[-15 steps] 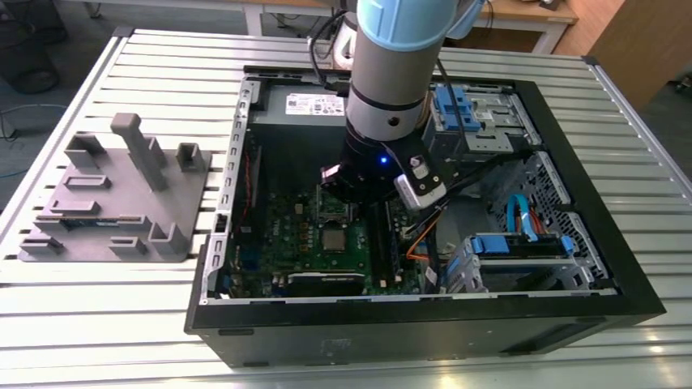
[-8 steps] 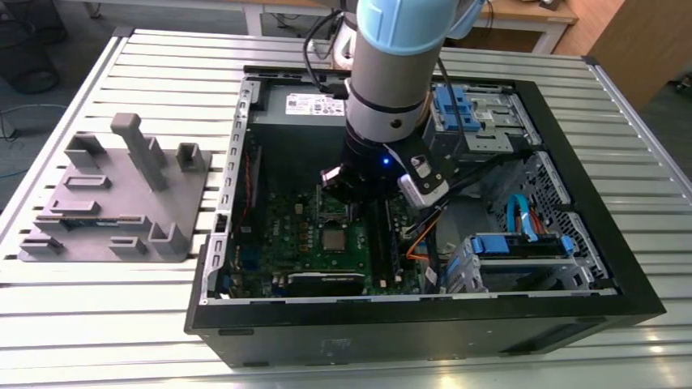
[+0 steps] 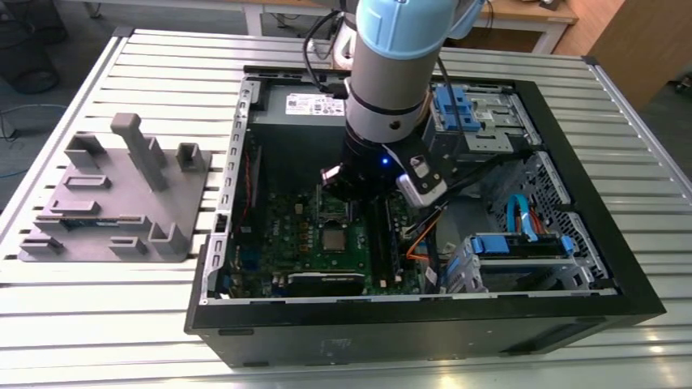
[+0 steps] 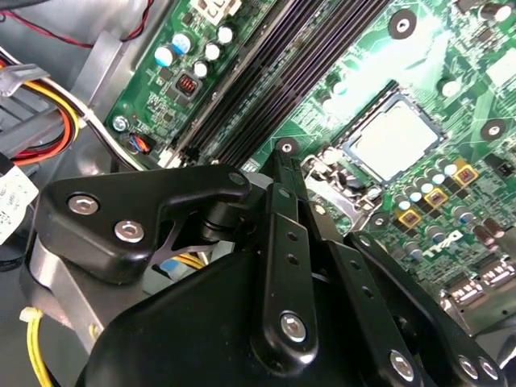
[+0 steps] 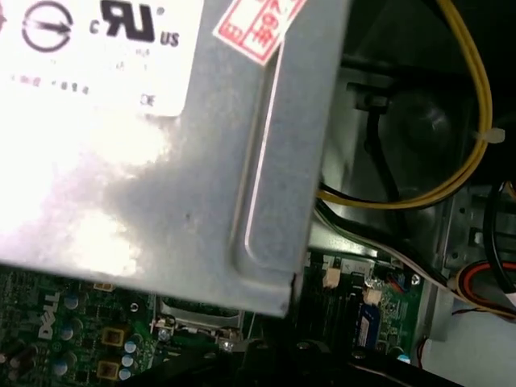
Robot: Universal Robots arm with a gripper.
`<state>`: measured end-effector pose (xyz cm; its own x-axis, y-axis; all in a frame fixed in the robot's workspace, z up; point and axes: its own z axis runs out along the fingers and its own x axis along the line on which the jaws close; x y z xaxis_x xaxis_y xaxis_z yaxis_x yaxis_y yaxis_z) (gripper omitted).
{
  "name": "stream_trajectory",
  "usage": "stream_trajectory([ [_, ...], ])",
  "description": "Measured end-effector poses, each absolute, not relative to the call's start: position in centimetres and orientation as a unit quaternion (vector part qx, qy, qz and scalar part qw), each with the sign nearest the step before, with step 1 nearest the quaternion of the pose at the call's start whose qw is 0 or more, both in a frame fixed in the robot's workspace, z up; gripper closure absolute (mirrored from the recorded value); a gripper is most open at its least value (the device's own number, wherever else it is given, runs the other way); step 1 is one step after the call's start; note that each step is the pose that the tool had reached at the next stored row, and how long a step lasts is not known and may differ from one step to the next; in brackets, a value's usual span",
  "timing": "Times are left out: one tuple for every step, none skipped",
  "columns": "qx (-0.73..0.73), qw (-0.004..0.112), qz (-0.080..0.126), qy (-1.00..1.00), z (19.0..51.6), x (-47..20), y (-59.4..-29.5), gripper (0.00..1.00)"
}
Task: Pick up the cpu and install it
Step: 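Close the cpu cover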
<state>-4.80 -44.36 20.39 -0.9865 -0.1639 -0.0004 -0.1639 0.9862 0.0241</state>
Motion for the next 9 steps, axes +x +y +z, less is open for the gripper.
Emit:
stream_trajectory([
  [0.082,0.001,-0.012,-0.997,20.34,-4.8,-44.27,0.89],
  [0.082,0.001,-0.013,-0.997,20.29,-4.8,-44.17,0.89],
  [0.082,0.001,-0.013,-0.997,20.24,-4.8,-44.08,0.89],
  [0.082,0.001,-0.013,-0.997,20.19,-4.79,-44.01,0.89],
  [0.082,0.001,-0.013,-0.997,20.15,-4.79,-43.94,0.89],
  [0.082,0.001,-0.013,-0.997,20.11,-4.79,-43.88,0.89],
  [0.082,0.001,-0.013,-0.997,20.07,-4.79,-43.81,0.89],
  [0.082,0.001,-0.013,-0.997,20.03,-4.79,-43.74,0.89],
  [0.082,0.001,-0.013,-0.997,19.98,-4.78,-43.67,0.89],
])
